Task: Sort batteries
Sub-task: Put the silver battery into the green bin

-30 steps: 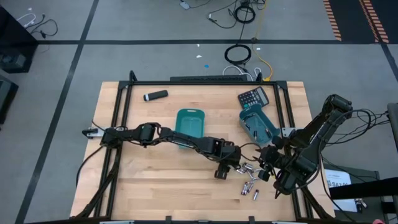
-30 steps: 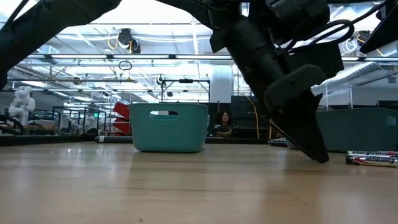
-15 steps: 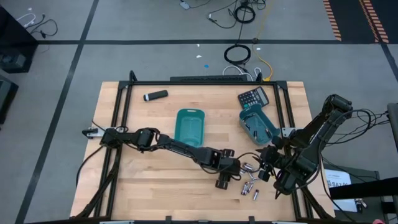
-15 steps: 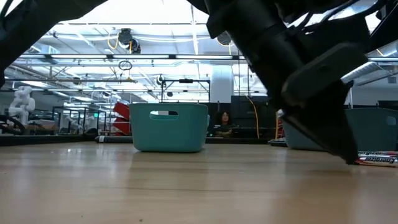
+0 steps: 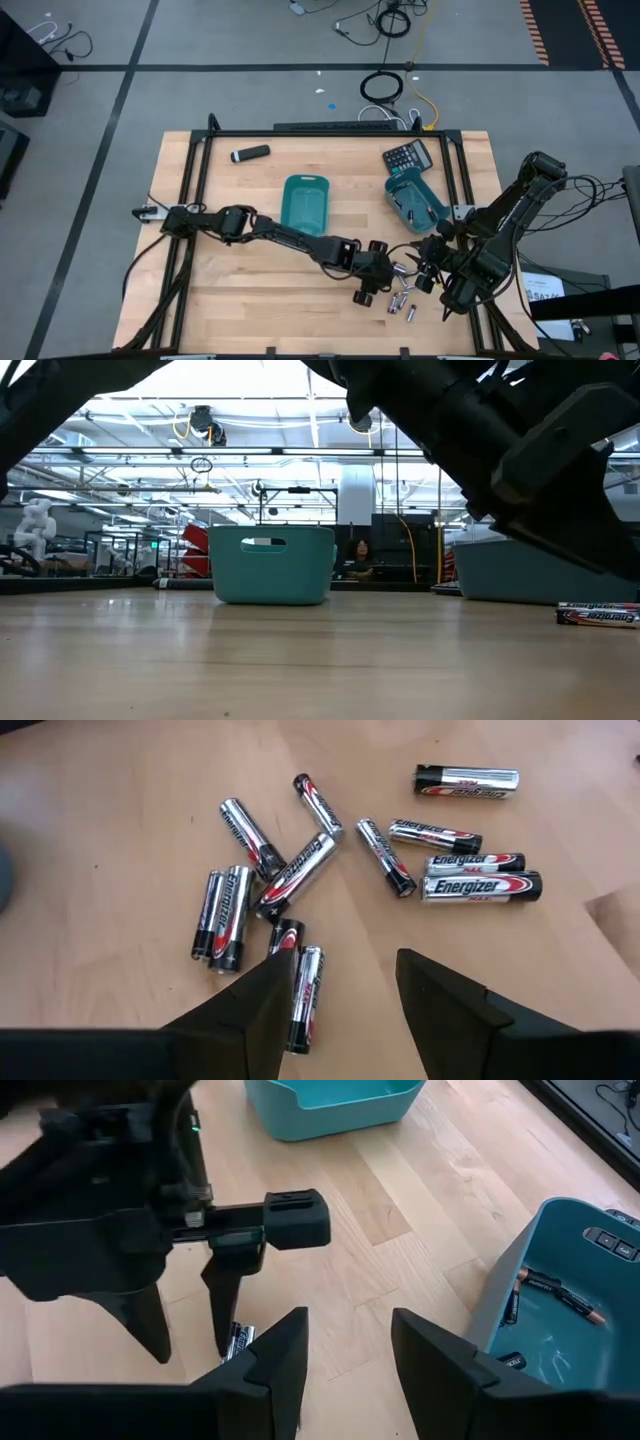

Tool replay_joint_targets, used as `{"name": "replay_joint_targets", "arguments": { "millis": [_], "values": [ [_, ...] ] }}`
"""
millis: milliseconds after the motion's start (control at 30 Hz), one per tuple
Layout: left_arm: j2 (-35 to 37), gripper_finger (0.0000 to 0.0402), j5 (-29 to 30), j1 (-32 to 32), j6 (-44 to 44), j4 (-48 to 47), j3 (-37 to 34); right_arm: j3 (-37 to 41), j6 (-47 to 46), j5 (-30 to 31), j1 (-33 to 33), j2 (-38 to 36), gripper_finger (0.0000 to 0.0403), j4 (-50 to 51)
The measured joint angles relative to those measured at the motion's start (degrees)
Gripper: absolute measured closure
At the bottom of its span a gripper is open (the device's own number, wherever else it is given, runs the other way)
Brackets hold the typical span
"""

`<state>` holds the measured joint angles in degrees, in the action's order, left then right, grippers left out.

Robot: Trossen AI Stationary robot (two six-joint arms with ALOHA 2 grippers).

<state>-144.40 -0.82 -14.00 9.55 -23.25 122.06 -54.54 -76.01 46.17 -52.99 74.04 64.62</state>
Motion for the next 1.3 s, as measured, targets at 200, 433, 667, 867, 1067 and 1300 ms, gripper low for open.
{"name": "replay_joint_targets", "arguments": {
  "millis": [200, 433, 667, 867, 1067, 1300],
  "values": [
    [-1.26, 0.0213, -0.72, 0.05, 1.93, 0.40, 0.13, 0.00, 0.00, -0.01, 0.01, 0.00, 0.0266, 0.00],
    [-2.43, 0.0213, -0.33, -0.02, 3.35, 0.31, 0.13, 0.00, 0.00, 0.00, 0.04, 0.00, 0.0266, -0.09],
    [-2.43, 0.0213, -0.11, 0.81, 3.40, 0.22, 0.13, 0.00, -0.24, 0.00, 0.04, 0.00, 0.0266, -0.09],
    [-2.43, 0.0213, 0.04, 1.24, 3.78, 0.08, 0.13, 0.00, -0.24, 0.00, 0.04, 0.00, 0.0266, -0.09],
    [-2.43, 0.0213, -0.19, 2.06, 4.56, -0.09, 0.13, 0.00, -0.41, 0.00, 0.04, 0.00, 0.0266, -0.08],
    [-3.96, 0.0213, -0.68, 2.04, 4.84, -0.40, 0.38, 0.02, -0.90, 0.00, 0.04, 0.00, 0.0266, -0.04]
  ]
}}
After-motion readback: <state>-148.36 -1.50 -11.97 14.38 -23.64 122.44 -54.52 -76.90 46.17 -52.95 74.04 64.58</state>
